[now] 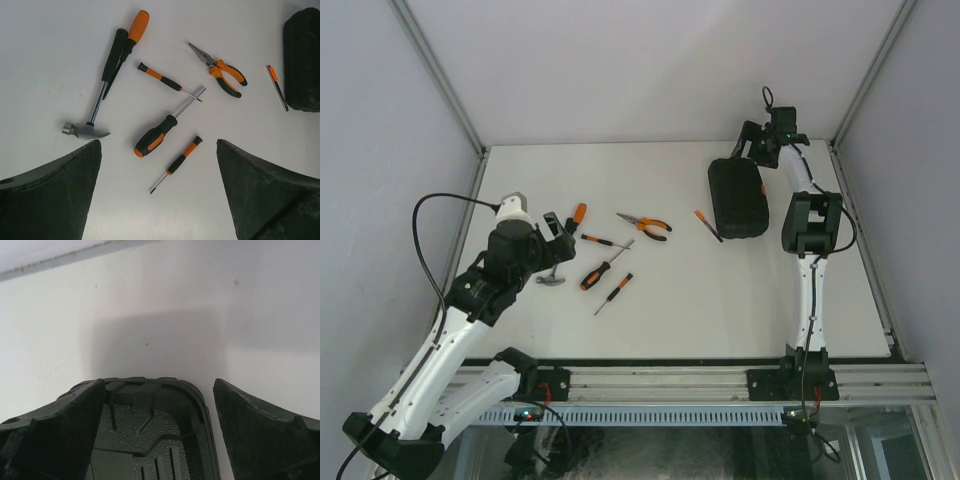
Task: Sort the tools into containers
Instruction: Move the storage box to the center of the board.
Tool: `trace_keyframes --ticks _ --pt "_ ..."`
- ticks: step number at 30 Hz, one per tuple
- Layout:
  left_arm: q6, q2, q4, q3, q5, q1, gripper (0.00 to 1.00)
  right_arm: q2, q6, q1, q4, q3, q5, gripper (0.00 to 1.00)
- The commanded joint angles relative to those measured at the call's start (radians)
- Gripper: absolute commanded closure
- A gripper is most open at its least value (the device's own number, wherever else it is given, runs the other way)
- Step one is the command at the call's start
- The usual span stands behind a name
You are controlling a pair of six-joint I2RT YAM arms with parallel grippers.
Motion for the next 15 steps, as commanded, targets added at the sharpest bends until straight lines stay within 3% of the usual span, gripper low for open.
trace_keyframes --ticks 1,7,15 --pt "-0.026 -0.01 0.027 -0.021 0.01 0.006 0.0 -0.064 -0.11 0.029 -0.113 -0.005 -0.074 0.13" --pt "-0.026 -0.034 0.015 -0.032 0.01 0.007 0.0 -0.099 -0.156 0.04 -0.193 -0.065 -0.106 0.14" --pt "-0.025 -0.062 -0.007 -0.032 0.013 0.011 0.0 -0.269 -0.184 0.061 -0.183 -0.31 -0.049 0.16"
